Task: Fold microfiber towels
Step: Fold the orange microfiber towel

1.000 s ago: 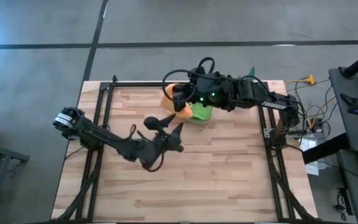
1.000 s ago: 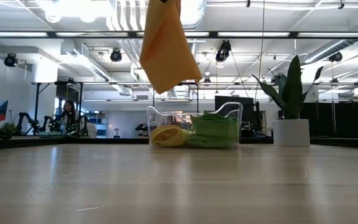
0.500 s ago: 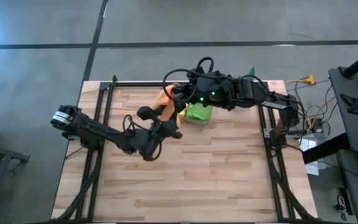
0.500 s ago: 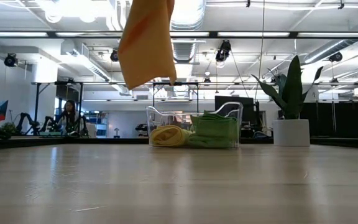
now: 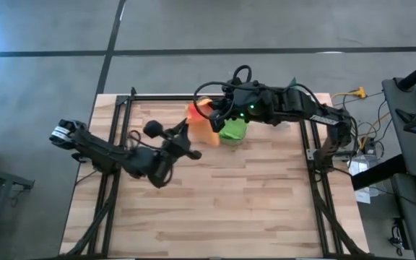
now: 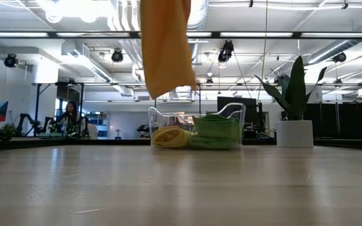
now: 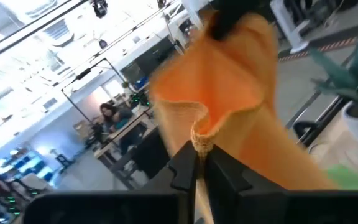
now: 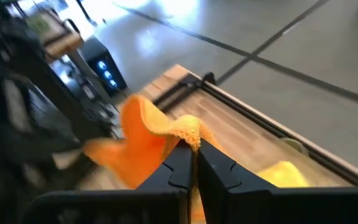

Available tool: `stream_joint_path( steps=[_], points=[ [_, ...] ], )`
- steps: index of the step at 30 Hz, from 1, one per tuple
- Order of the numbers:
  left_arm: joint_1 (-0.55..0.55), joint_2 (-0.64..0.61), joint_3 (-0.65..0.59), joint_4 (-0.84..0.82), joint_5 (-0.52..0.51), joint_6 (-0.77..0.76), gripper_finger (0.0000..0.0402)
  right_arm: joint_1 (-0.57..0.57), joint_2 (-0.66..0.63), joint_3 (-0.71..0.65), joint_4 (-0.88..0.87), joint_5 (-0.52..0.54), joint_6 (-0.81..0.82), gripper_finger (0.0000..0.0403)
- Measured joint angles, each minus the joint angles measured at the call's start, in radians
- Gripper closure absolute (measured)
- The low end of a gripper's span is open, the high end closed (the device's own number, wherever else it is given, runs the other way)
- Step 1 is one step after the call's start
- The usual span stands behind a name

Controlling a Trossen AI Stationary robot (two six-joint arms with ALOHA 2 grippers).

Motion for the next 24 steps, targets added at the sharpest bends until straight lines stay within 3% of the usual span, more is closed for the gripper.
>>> stream_joint_path(
  steps=[7,16,24],
  points=[
    [-0.035,-0.103,0.0,-0.001,0.001,0.001,0.04,0.001,-0.032,0.0,-0.14,-0.004,-0.119,0.0394],
    [-0.035,-0.148,-0.001,-0.009,0.013,0.004,0.0401,0.001,-0.066,0.0,-0.195,-0.09,-0.26,0.0394],
    [-0.107,-0.144,-0.001,-0.01,0.01,-0.006,0.0401,0.008,-0.069,0.0,-0.28,-0.299,-0.27,0.0394]
  ],
)
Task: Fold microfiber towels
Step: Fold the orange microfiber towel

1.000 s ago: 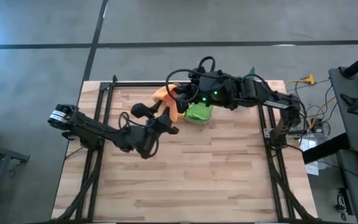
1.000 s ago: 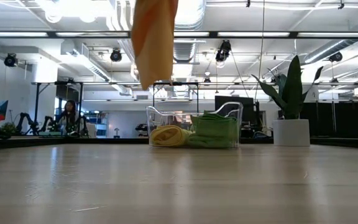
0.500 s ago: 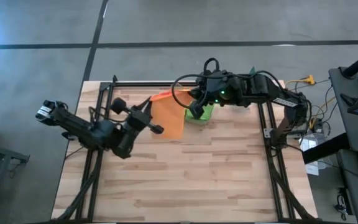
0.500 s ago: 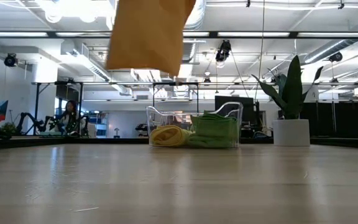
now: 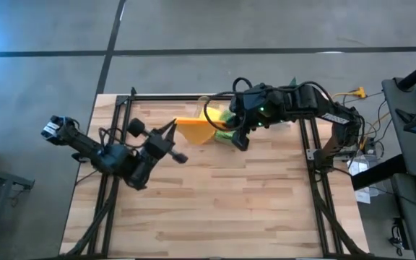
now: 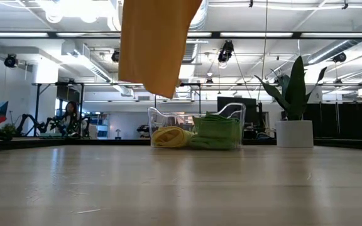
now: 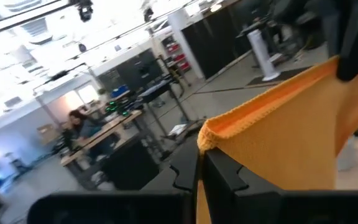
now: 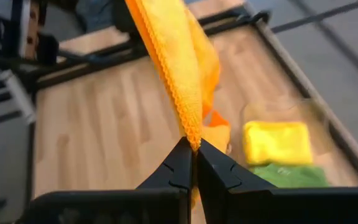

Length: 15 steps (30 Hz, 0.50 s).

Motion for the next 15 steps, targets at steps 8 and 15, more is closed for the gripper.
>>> stream_joint_path(
  steps=[8,15],
  points=[
    [-0.139,-0.001,-0.013,0.004,-0.001,-0.18,0.0401,0.068,0.0,-0.001,-0.105,-0.038,0.011,0.0394],
    [-0.222,-0.047,-0.063,-0.036,0.035,-0.343,0.0401,0.136,-0.001,-0.011,-0.14,-0.067,0.097,0.0394]
  ],
)
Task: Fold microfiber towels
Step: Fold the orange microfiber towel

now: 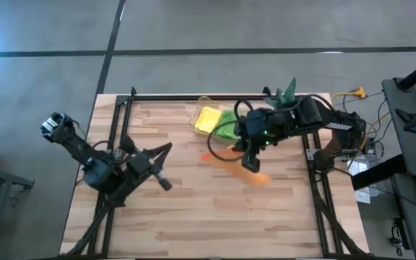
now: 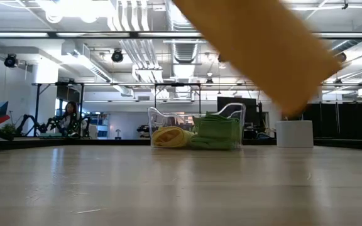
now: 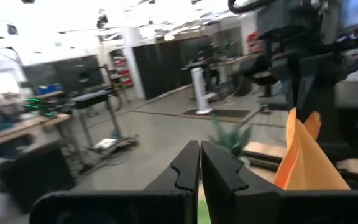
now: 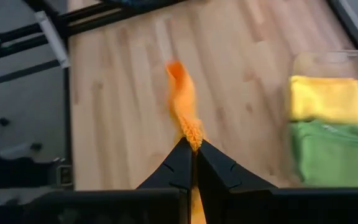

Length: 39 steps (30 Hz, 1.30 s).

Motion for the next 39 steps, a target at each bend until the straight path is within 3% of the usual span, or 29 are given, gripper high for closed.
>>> stream_joint_path(
  steps=[2,4,6,8,10,12,14,16,19,25,29,33,39],
  points=[
    [-0.021,-0.023,-0.009,-0.068,0.011,-0.075,0.0401,0.026,0.0,-0.002,0.004,0.0,0.02,0.0394],
    [-0.033,-0.058,-0.013,-0.207,0.094,-0.206,0.0401,0.046,0.0,-0.008,0.008,0.0,0.043,0.0394],
    [-0.021,-0.116,-0.005,-0.46,0.318,-0.472,0.0401,0.055,0.0,-0.013,0.012,0.0,0.076,0.0394],
    [0.053,-0.157,0.029,-0.796,0.672,-0.819,0.0401,0.054,0.0,-0.014,0.012,0.001,0.101,0.0394],
    [0.152,-0.148,0.047,-1.04,0.954,-1.045,0.0401,0.053,0.0,-0.014,0.014,0.004,0.107,0.0394],
    [0.204,-0.129,0.04,-1.122,1.085,-1.093,0.0401,0.053,0.0,-0.014,0.014,0.005,0.108,0.0394],
    [0.213,-0.111,0.025,-1.093,1.147,-1.02,0.0399,0.053,0.0,-0.014,0.014,0.004,0.108,0.0394],
    [0.215,-0.112,0.03,-0.997,1.172,-0.897,0.0388,0.052,0.0,-0.014,0.015,0.004,0.108,0.0394],
    [0.228,-0.115,0.029,-0.97,1.123,-0.855,0.0353,0.05,0.0,-0.014,0.009,0.006,0.114,0.0394],
    [0.23,-0.105,0.023,-0.97,1.078,-0.848,0.0241,0.028,0.0,-0.014,0.019,0.008,0.17,0.0394],
    [0.234,-0.032,0.026,-0.954,1.056,-0.784,0.017,-0.004,0.0,-0.014,0.025,0.008,0.242,0.0394],
    [0.235,0.039,0.031,-0.877,0.92,-0.683,0.0127,-0.031,0.001,-0.012,0.039,0.008,0.274,0.0394],
    [0.254,0.129,0.032,-0.747,0.711,-0.569,0.0116,-0.067,0.001,-0.011,0.04,0.008,0.305,0.0394]
  ],
)
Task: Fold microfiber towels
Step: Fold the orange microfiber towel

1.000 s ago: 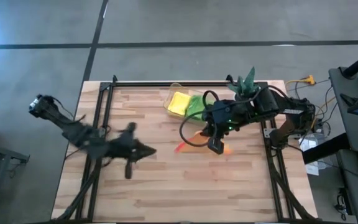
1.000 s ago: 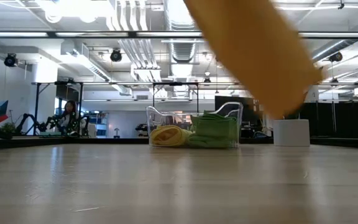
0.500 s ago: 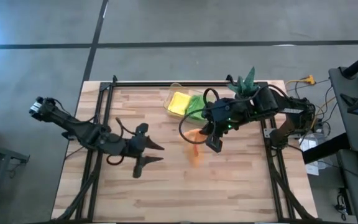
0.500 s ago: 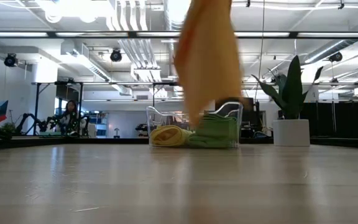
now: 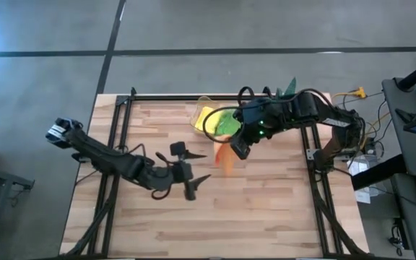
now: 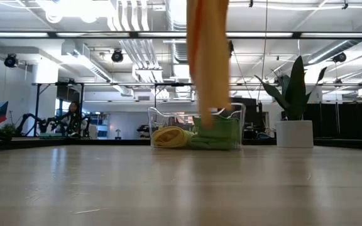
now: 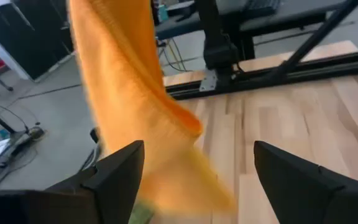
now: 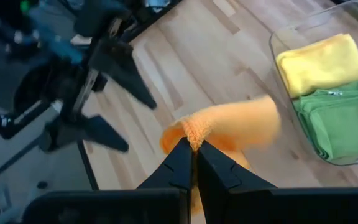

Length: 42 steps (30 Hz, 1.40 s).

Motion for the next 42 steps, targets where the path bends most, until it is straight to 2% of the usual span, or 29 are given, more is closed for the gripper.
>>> stream_joint_path(
  steps=[4,9,12,19,25,33,39,42],
  points=[
    [0.02,0.056,0.005,0.049,-0.037,-0.002,0.0116,-0.021,0.0,0.0,0.021,0.0,0.002,0.0394],
    [0.033,0.09,0.005,0.102,-0.199,-0.001,0.0116,-0.039,0.0,0.0,0.057,-0.008,0.002,0.0394],
    [0.047,0.093,0.005,0.098,-0.237,-0.001,0.0116,-0.044,0.0,0.0,0.064,-0.008,0.002,0.0394],
    [0.082,0.089,0.005,0.148,-0.235,-0.001,0.0116,-0.046,0.0,0.0,0.084,-0.009,-0.002,0.0394],
    [0.092,0.088,0.005,0.184,-0.149,-0.001,0.0116,-0.06,0.0,0.0,0.088,-0.011,-0.014,0.0394],
    [0.092,0.088,0.005,0.208,-0.091,-0.003,0.0116,-0.095,0.0,0.0,0.094,-0.011,-0.041,0.0394],
    [0.104,0.093,0.004,0.218,-0.172,-0.003,0.0116,-0.108,0.0,0.0,0.103,-0.011,-0.045,0.0394],
    [0.125,0.093,0.004,0.225,-0.178,-0.004,0.0116,-0.108,0.0,0.0,0.105,-0.011,-0.048,0.0394]
  ],
)
